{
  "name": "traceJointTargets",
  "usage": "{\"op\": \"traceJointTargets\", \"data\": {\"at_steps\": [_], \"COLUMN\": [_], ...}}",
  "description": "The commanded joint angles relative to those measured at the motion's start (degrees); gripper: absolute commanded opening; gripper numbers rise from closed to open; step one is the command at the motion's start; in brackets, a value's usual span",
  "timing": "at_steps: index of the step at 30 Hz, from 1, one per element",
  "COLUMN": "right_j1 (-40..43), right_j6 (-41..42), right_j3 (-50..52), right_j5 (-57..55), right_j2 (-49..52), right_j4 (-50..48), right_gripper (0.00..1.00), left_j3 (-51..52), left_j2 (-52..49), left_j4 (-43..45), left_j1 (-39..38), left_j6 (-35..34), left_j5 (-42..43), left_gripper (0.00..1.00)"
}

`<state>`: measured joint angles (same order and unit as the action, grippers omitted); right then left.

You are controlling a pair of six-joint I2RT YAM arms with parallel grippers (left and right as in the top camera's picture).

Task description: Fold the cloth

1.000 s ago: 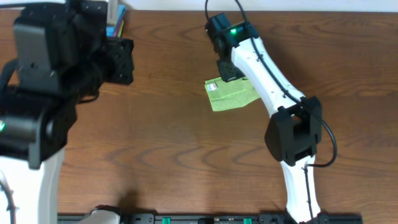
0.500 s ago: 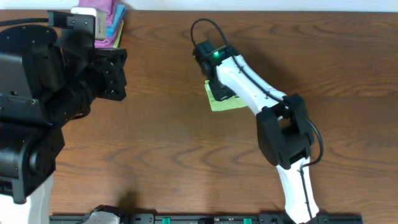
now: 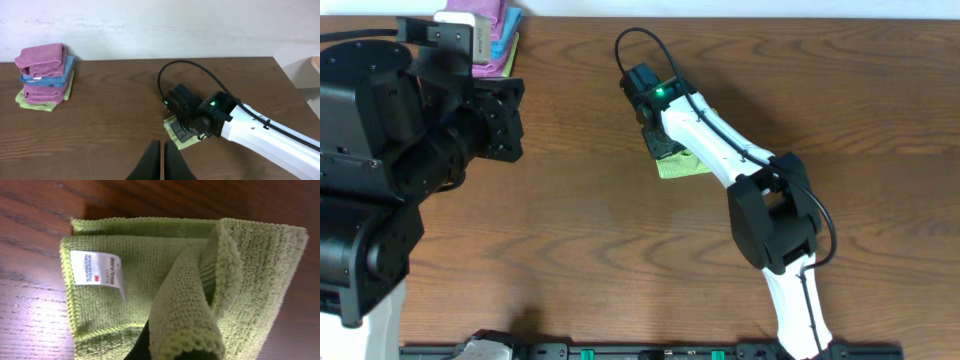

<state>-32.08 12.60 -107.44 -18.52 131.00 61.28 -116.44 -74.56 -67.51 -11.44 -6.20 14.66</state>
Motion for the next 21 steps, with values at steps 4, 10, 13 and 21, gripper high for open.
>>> {"op": "traceJointTargets", "data": {"at_steps": [4,10,13,21], "right_j1": [-1.9,-2.5,-2.4,1.1], "right_j6": [0.6,0.6,0.6,-0.1], "right_j3": [0.5,0.5,0.0,-12.3], "right_j5": [2.1,17.2,17.3,16.8], "right_j2": [0.5,0.5,0.5,0.5], "right_j4": [-0.4,-3.4,-3.4,7.0], "right_gripper": [0.11,0.45,0.36,0.53], "left_j3": [-0.1,0.0,0.0,0.1], "left_j2": [-0.4,-1.5,-1.9,-4.6], "left_j4": [-0.2,-0.2,-0.2,1.0], "left_j1": [0.1,0.1,0.2,0.8], "left_j6": [0.0,0.0,1.3,1.8], "left_j5": [0.2,0.2,-0.3,-8.1], "left_gripper": [0.06,0.06,0.06,0.06]}}
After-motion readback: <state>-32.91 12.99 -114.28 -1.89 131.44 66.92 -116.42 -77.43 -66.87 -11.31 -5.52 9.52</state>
